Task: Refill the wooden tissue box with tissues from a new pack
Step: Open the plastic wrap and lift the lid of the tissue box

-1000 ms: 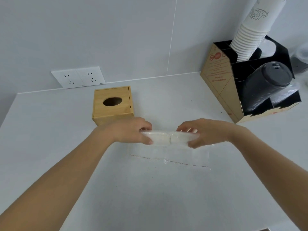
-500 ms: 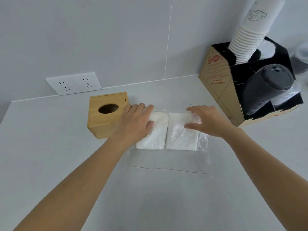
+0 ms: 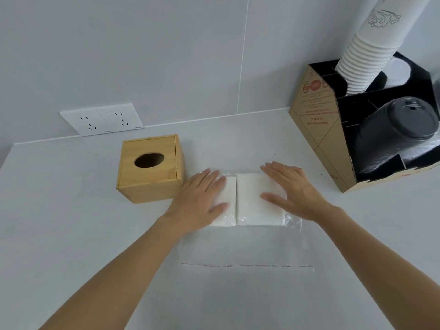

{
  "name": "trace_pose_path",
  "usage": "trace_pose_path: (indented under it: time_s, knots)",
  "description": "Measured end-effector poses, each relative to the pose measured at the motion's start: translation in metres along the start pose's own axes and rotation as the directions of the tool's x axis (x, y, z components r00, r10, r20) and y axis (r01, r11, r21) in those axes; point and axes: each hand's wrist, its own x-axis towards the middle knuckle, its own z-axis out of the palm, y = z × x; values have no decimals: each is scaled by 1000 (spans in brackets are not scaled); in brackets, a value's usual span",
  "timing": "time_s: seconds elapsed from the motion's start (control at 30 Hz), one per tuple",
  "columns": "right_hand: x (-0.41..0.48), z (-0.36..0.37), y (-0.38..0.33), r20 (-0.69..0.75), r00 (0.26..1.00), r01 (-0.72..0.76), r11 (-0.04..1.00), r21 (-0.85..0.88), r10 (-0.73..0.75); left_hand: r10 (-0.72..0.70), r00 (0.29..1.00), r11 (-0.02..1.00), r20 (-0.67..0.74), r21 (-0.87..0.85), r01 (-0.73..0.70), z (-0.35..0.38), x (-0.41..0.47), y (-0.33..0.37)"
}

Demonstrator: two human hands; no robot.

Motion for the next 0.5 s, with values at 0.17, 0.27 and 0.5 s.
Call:
trace_pose_path:
  time_s: [0.17, 0.27, 0.5]
  knots:
    - [-14, 13, -2, 335, 936, 153, 982, -107, -109, 88, 960, 995, 266, -70, -71, 6, -17, -9]
    - [-17, 16, 3, 345, 930, 198, 964, -175, -129, 111, 957, 994, 268, -28, -107, 4, -26, -8]
    - [-28, 11, -7, 377, 915, 207, 970, -123, -147, 94, 949, 994, 300, 20, -105, -7, -43, 5]
